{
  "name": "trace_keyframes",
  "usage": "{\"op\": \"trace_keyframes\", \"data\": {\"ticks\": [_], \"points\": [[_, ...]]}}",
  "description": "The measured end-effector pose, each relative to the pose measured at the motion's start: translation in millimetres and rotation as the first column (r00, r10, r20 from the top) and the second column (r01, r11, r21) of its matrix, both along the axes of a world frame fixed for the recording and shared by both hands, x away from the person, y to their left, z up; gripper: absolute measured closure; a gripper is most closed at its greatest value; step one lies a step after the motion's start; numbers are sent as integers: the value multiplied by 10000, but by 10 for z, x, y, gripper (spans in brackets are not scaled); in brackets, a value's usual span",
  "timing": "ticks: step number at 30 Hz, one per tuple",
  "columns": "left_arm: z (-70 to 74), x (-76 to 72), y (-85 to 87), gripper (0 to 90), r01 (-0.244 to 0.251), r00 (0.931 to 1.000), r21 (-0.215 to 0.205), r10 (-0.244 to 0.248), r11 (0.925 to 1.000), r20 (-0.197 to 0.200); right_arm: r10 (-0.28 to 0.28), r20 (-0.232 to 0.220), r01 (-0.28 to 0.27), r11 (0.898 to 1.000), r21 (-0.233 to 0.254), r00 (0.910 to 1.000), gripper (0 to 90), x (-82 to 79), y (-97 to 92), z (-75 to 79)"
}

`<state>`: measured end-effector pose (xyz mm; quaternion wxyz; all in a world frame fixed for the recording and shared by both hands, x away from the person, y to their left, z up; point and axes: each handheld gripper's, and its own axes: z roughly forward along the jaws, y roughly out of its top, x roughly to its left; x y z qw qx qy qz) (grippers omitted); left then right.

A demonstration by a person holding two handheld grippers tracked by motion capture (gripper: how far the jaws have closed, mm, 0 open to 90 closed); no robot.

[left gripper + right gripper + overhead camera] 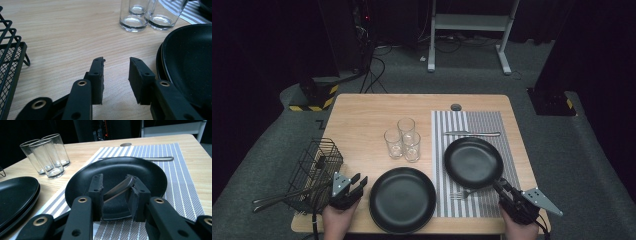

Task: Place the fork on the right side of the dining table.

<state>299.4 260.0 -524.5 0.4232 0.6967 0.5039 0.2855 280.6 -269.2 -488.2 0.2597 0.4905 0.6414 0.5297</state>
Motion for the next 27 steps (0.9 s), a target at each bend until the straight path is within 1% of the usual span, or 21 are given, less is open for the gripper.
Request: {"op": "trace_keyframes", "data": {"ticks": [10,17,27], "points": [[0,0,4,648,21,10000,-58,-21,10000,-36,-97,-177,98,9999,95,9998,656,6,-42,-48],[1,-2,-7,648,37,10000,108,-37,9999,-10,-241,-282,241,9997,0,9993,646,23,-59,-72],[0,-2,-7,648,21,10000,46,-21,10000,3,-265,-405,271,9995,139,9988,641,42,-87,-106]]}}
